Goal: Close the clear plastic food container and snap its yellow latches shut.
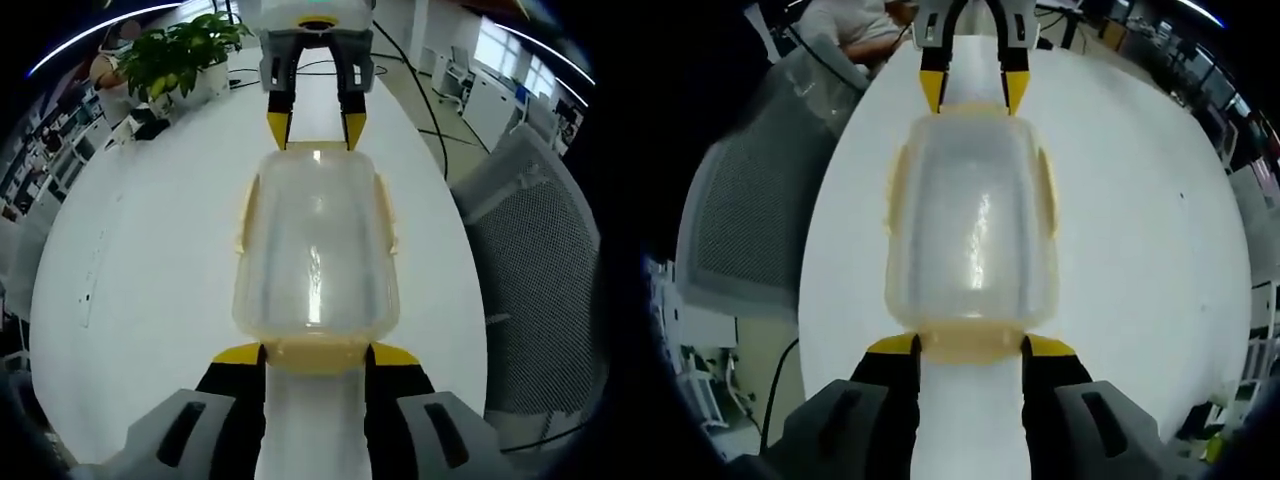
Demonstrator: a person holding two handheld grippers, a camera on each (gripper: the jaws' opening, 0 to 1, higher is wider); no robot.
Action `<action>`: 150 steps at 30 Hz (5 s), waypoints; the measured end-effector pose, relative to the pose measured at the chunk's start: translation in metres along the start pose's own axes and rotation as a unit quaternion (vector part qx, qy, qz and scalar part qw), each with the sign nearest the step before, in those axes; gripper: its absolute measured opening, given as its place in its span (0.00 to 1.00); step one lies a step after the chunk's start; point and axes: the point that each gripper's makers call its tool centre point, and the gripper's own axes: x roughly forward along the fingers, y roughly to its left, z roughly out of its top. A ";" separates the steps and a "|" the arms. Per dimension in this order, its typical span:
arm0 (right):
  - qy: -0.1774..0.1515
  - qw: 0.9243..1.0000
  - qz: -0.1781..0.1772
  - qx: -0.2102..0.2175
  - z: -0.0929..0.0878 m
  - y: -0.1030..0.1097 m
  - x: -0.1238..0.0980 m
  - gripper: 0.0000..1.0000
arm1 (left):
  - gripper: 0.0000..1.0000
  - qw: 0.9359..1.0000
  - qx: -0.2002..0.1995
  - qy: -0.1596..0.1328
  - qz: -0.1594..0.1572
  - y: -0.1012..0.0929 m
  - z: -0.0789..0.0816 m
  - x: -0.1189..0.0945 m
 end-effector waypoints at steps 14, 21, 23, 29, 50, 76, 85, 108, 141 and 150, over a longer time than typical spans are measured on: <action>0.010 1.000 -0.011 -0.004 -0.004 0.001 0.004 0.37 | 0.33 1.000 0.023 0.001 0.000 -0.002 -0.003 0.004; 0.003 0.999 -0.031 0.025 -0.010 -0.001 -0.001 0.41 | 0.34 1.000 0.023 0.001 0.007 -0.002 -0.010 0.003; -0.011 0.998 -0.051 0.043 -0.011 -0.005 -0.008 0.42 | 0.36 1.000 0.003 -0.006 0.011 -0.002 -0.011 -0.001; -0.052 0.991 -0.075 0.096 -0.008 -0.003 -0.019 0.42 | 0.38 0.997 -0.057 -0.031 0.035 0.005 -0.011 -0.011; -0.151 0.938 -0.132 0.284 0.000 0.006 -0.026 0.39 | 0.37 0.951 -0.264 -0.111 0.117 0.009 -0.006 -0.024; -0.225 0.876 -0.132 0.405 0.015 0.008 -0.009 0.37 | 0.38 0.884 -0.423 -0.172 0.102 -0.002 -0.002 -0.010; -0.225 0.872 -0.123 0.416 0.019 0.008 -0.007 0.38 | 0.34 0.885 -0.426 -0.172 0.078 -0.013 0.006 0.003; -0.237 0.844 -0.108 0.469 0.016 0.013 0.002 0.29 | 0.25 0.853 -0.482 -0.181 0.092 -0.017 0.006 -0.001; -0.237 0.830 -0.118 0.492 0.034 0.011 0.001 0.30 | 0.26 0.858 -0.476 -0.174 0.086 -0.010 0.001 0.001; -0.242 0.829 -0.118 0.491 0.050 0.015 0.004 0.30 | 0.26 0.856 -0.479 -0.173 0.088 -0.014 -0.014 -0.007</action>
